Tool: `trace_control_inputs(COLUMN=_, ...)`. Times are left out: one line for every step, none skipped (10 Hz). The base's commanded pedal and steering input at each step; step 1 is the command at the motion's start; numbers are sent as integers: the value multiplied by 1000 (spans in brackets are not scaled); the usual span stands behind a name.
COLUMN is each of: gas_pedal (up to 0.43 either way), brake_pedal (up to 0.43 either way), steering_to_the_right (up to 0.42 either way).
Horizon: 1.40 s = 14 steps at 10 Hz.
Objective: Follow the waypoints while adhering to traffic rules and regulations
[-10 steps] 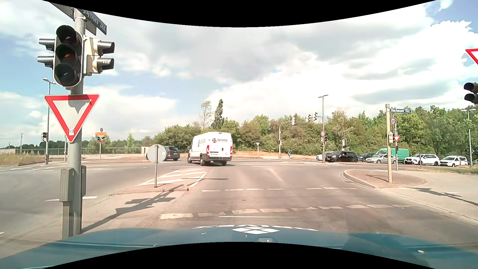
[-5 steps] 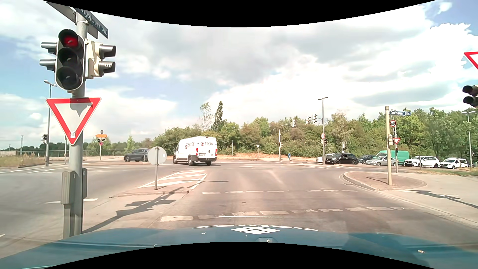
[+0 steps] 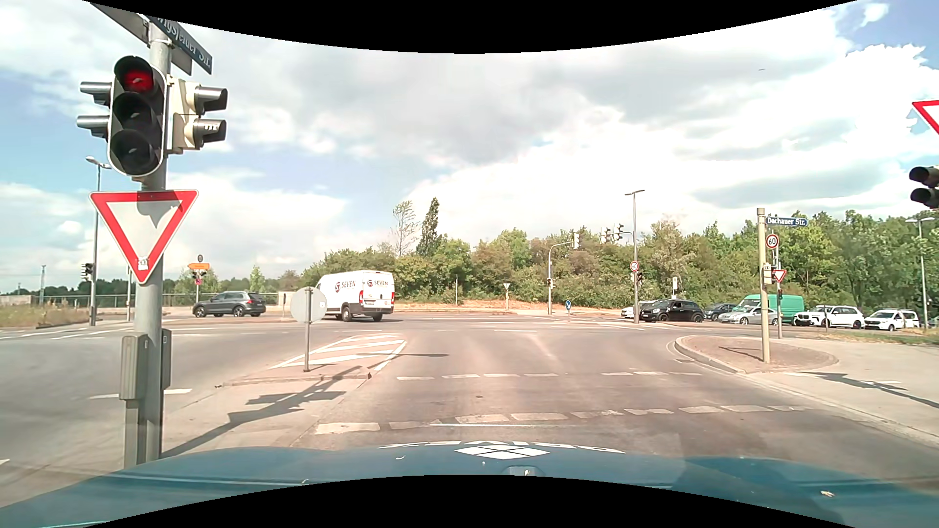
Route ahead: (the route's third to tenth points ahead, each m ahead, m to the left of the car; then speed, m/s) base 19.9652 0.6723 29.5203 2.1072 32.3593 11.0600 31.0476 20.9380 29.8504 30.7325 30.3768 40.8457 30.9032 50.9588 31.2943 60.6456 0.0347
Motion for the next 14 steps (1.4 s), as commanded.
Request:
trace_control_inputs(gas_pedal=0, brake_pedal=317, steering_to_the_right=-28)
trace_control_inputs(gas_pedal=0, brake_pedal=317, steering_to_the_right=-28)
trace_control_inputs(gas_pedal=0, brake_pedal=317, steering_to_the_right=-28)
trace_control_inputs(gas_pedal=0, brake_pedal=323, steering_to_the_right=-28)
trace_control_inputs(gas_pedal=0, brake_pedal=323, steering_to_the_right=-28)
trace_control_inputs(gas_pedal=0, brake_pedal=329, steering_to_the_right=-28)
trace_control_inputs(gas_pedal=0, brake_pedal=329, steering_to_the_right=-28)
trace_control_inputs(gas_pedal=0, brake_pedal=329, steering_to_the_right=-28)
trace_control_inputs(gas_pedal=0, brake_pedal=329, steering_to_the_right=-28)
trace_control_inputs(gas_pedal=0, brake_pedal=329, steering_to_the_right=-28)
trace_control_inputs(gas_pedal=0, brake_pedal=329, steering_to_the_right=-28)
trace_control_inputs(gas_pedal=0, brake_pedal=329, steering_to_the_right=-28)
trace_control_inputs(gas_pedal=0, brake_pedal=329, steering_to_the_right=-28)
trace_control_inputs(gas_pedal=0, brake_pedal=335, steering_to_the_right=-28)
